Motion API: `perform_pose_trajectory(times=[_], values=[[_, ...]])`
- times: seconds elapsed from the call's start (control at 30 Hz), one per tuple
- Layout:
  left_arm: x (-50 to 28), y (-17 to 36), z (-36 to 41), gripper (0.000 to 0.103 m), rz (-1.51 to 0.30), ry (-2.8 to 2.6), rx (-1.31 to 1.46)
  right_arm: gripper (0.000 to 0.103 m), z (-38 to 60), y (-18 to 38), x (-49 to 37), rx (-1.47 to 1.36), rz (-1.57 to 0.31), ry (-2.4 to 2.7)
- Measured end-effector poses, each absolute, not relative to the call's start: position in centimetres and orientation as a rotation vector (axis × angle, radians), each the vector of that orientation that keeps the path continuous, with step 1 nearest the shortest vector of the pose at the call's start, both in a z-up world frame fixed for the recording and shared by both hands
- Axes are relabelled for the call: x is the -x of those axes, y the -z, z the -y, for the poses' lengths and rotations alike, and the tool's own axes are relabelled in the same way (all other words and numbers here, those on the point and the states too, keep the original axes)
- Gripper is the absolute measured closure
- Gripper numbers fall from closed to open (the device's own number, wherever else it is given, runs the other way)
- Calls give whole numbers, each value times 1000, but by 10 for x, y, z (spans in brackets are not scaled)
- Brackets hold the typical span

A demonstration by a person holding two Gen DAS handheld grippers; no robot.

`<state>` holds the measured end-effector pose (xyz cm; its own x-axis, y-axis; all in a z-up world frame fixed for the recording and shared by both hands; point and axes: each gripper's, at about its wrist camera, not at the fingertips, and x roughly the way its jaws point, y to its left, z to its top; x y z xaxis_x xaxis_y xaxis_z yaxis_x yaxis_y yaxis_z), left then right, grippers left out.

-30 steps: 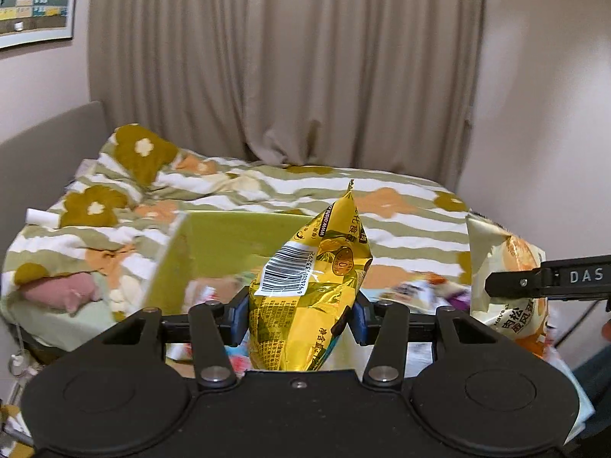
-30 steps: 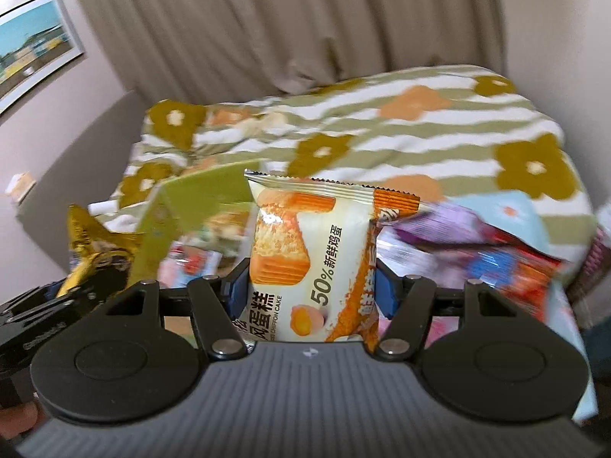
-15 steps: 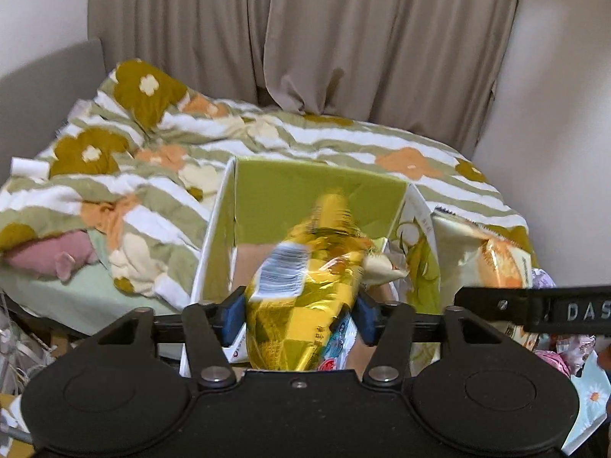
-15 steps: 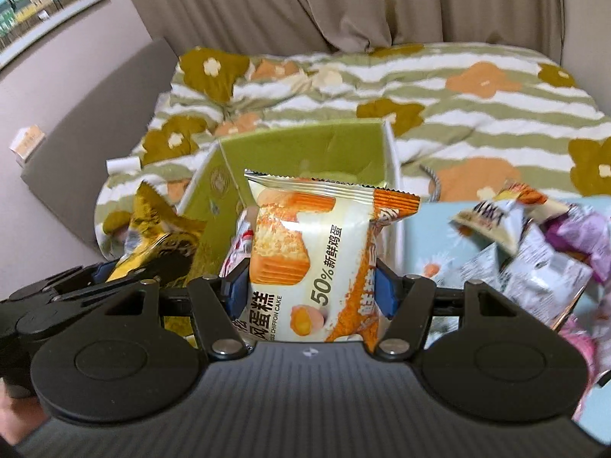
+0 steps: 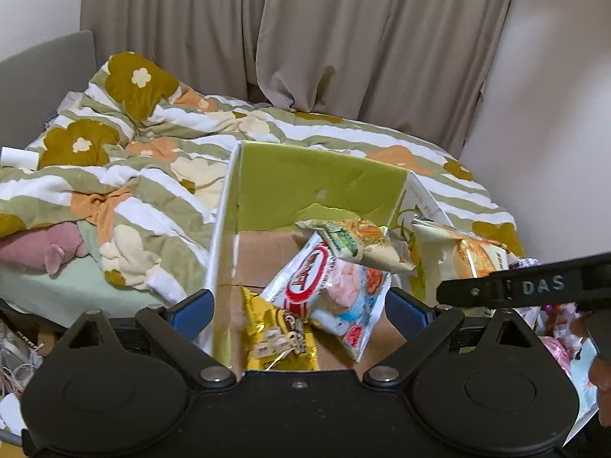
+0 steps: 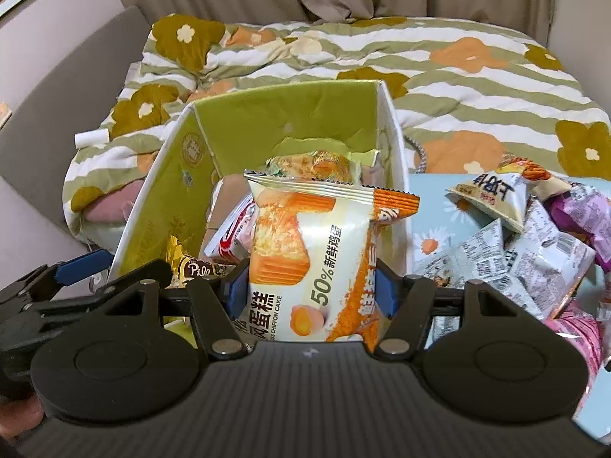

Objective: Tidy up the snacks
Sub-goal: 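Carry both packets into the cardboard box and open both tools, then move both tools back over the snack pile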

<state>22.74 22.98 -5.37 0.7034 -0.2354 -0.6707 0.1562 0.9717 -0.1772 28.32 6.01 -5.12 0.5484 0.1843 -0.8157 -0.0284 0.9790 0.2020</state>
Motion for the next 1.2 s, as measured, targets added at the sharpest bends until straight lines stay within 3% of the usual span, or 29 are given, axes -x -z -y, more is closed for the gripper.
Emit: perform_pose_trajectory(times=[0.4,0.47,1.2], values=[[-217,53,-234,4,-777,132,61,21,-67,77,-300,-157,-1013,-231],[-216,55,-230,4,-782,118,48,0,-64,78,-299,-159,-1001,-243],[-186,43,-198,3,-684,92,-100,0,-37,52,-254,-132,-881,-248]])
